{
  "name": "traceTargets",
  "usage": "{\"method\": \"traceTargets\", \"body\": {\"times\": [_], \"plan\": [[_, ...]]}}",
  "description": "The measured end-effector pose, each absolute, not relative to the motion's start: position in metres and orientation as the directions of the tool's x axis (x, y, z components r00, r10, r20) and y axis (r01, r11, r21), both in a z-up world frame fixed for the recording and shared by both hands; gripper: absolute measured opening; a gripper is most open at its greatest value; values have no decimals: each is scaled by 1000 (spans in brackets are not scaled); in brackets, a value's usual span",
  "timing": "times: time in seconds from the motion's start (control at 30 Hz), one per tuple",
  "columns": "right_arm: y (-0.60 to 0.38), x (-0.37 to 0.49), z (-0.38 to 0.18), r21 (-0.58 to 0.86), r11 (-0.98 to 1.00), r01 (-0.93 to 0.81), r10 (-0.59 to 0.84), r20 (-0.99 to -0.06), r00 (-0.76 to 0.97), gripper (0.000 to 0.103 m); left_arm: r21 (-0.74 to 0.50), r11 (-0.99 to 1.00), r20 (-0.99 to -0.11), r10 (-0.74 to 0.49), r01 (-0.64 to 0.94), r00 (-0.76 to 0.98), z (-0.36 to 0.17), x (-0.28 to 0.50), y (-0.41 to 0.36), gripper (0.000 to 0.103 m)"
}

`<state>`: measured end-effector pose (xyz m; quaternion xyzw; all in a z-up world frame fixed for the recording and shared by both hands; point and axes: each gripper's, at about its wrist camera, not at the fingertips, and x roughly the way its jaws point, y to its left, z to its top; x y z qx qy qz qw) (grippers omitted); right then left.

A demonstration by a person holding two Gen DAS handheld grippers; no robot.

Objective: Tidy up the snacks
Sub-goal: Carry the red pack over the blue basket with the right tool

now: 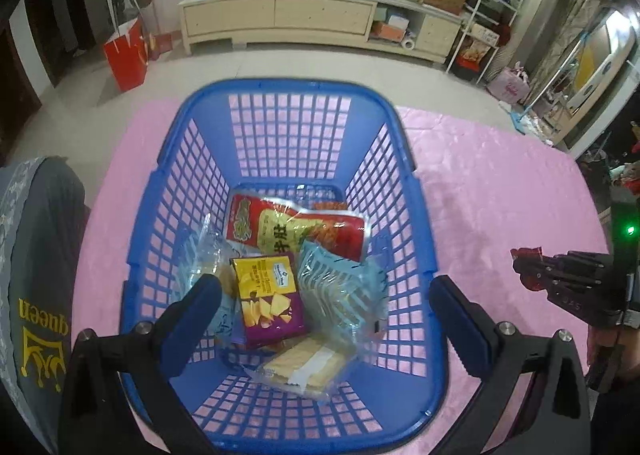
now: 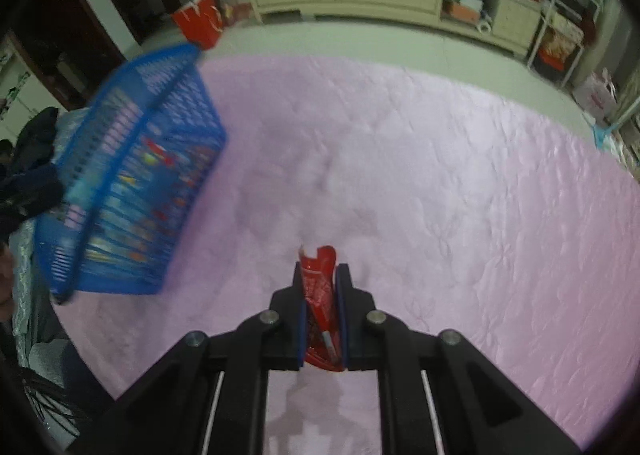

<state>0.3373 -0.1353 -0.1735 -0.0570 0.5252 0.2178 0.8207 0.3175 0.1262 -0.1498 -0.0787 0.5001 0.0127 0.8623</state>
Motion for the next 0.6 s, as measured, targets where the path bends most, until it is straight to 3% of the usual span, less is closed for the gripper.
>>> {"method": "traceTargets", "body": {"times": [0.33,0.6], "plan": [[-68,334,-118,142,810,-569,410,-831,375,16,-106,993,-834,-56,-59,549,-120,294,140,103],[-8,334,-112,117,754,-646,429,-833,349,16,-103,990,-821,-33,-92,571,-111,284,179,103]]}}
